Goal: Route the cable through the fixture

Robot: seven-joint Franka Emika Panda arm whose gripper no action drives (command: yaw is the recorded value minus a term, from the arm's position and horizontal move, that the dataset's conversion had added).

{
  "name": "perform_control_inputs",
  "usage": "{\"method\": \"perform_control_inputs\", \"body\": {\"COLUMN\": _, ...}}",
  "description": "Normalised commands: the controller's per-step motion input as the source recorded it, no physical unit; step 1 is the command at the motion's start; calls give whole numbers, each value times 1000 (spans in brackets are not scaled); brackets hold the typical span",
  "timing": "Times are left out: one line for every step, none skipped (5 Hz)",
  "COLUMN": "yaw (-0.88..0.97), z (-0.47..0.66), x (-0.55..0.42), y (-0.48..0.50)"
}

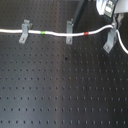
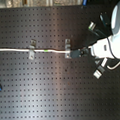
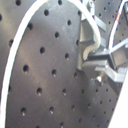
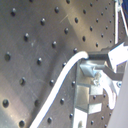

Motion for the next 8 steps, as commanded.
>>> {"method": "perform_control_inputs", "body": {"yaw": -11, "z": 0, "x": 0, "y": 0}}
{"method": "perform_control_inputs", "body": {"yaw": -134, "z": -250, "x": 66, "y": -15}}
{"method": "perform_control_inputs", "body": {"yaw": -263, "z": -454, "x": 4, "y": -1}}
{"method": "perform_control_inputs", "body": {"yaw": -437, "z": -540, "x": -23, "y": -5}}
{"method": "perform_control_inputs", "body": {"yaw": -623, "z": -503, "x": -70, "y": -46}}
{"method": "perform_control_inputs", "body": {"yaw": -826, "z": -257, "x": -142, "y": -57}}
{"method": "perform_control_inputs", "body": {"yaw": -1000, "z": -52, "x": -59, "y": 12}}
{"method": "perform_control_inputs", "body": {"yaw": -1000, "z": 0, "x": -94, "y": 32}}
